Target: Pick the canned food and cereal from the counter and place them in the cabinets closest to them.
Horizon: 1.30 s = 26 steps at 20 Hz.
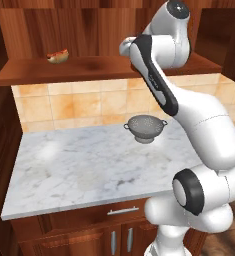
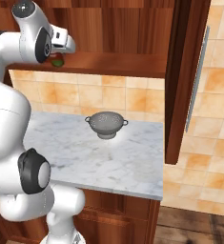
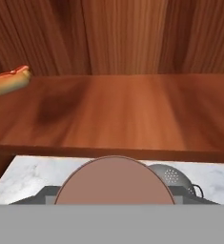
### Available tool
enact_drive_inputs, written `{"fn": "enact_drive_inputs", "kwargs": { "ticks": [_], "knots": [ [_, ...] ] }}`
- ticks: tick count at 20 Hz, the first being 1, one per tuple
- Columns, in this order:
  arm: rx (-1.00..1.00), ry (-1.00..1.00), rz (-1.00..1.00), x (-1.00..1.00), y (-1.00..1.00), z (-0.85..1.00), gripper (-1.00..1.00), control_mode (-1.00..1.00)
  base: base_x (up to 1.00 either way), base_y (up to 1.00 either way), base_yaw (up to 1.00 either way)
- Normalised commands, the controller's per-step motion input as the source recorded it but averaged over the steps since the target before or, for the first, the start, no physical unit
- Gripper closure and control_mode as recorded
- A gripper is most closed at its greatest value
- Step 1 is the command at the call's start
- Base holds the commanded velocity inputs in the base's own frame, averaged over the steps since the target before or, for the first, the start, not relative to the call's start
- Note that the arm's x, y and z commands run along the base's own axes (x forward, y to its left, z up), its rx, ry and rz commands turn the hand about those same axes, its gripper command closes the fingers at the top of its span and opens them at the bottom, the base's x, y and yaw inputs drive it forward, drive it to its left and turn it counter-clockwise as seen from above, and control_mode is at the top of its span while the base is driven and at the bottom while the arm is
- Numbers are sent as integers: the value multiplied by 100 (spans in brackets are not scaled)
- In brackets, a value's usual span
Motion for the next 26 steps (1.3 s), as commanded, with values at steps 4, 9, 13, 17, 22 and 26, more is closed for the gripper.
{"fn": "enact_drive_inputs", "kwargs": {
  "ticks": [4, 9, 13, 17, 22, 26],
  "knots": [
    [-8, 12, 0, 15, 5, 0, 100, -100, 0, 0, 0],
    [0, 0, 0, 2, 0, -1, 100, -100, 0, 0, 0],
    [-1, -3, 0, 11, 0, -16, 100, -100, 0, 0, 0],
    [0, -3, 1, 33, 0, -10, 100, -100, 0, 0, 0],
    [0, -1, 1, 53, 0, 0, 100, -100, 0, 0, 0],
    [0, 0, 0, 58, 1, 0, 100, -100, 0, 0, 0]
  ]
}}
